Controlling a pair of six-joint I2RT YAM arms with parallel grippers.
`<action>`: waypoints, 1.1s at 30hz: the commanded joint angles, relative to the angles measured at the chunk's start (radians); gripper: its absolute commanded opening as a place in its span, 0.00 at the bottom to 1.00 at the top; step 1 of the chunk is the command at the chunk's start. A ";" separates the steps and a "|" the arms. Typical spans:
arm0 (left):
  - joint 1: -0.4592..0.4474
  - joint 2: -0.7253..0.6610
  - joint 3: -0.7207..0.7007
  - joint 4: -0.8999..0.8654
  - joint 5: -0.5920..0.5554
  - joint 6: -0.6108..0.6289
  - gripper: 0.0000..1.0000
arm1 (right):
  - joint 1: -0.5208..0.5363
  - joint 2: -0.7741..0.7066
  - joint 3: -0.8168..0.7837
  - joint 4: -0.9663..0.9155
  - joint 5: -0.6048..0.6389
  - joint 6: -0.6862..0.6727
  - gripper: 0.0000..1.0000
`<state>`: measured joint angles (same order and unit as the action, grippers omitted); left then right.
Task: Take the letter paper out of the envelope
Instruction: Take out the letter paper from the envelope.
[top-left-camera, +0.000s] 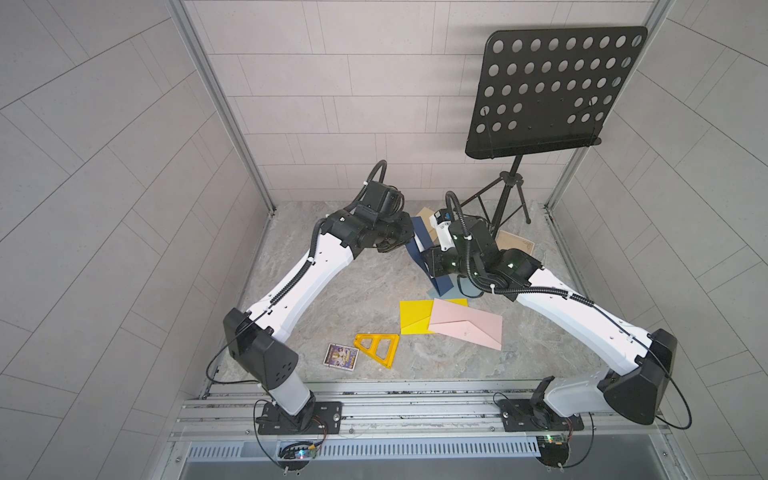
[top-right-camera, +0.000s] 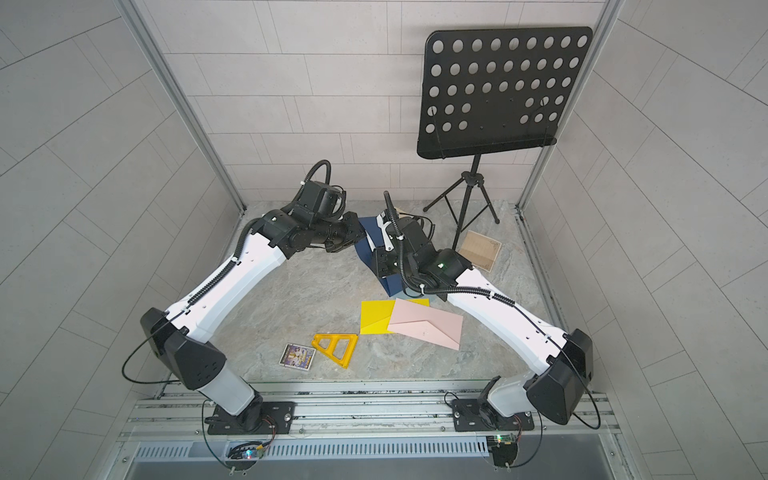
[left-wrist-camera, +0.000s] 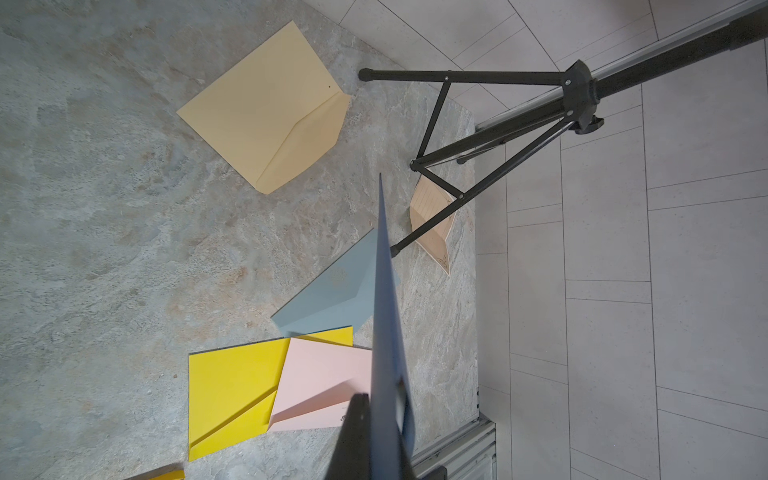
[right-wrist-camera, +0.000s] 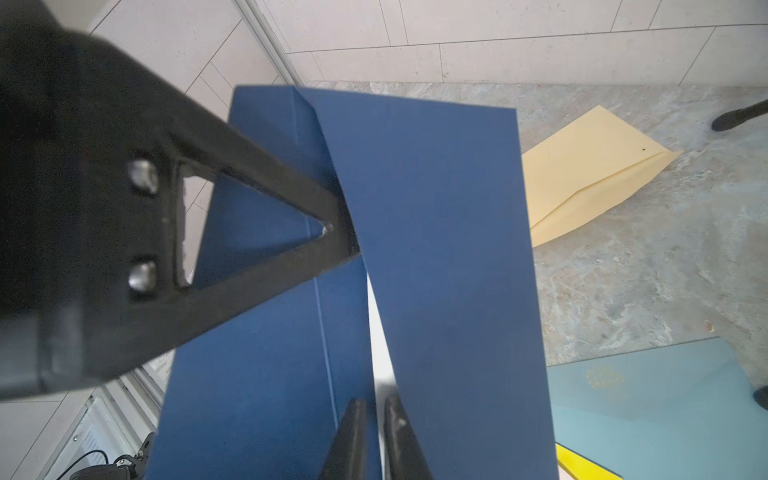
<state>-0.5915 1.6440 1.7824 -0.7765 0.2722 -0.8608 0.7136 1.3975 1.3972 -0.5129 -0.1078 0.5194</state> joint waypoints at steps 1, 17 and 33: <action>-0.005 -0.006 0.031 -0.013 0.003 -0.003 0.00 | 0.006 0.005 0.022 -0.036 0.042 -0.027 0.16; -0.008 0.005 0.048 -0.014 0.016 -0.006 0.00 | 0.017 0.046 0.064 -0.113 0.087 -0.020 0.22; -0.010 0.010 0.045 -0.014 0.034 -0.021 0.00 | 0.044 0.083 0.097 -0.153 0.232 -0.121 0.40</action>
<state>-0.5915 1.6554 1.7954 -0.7769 0.2840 -0.8677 0.7551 1.4628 1.4815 -0.6125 0.0410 0.4438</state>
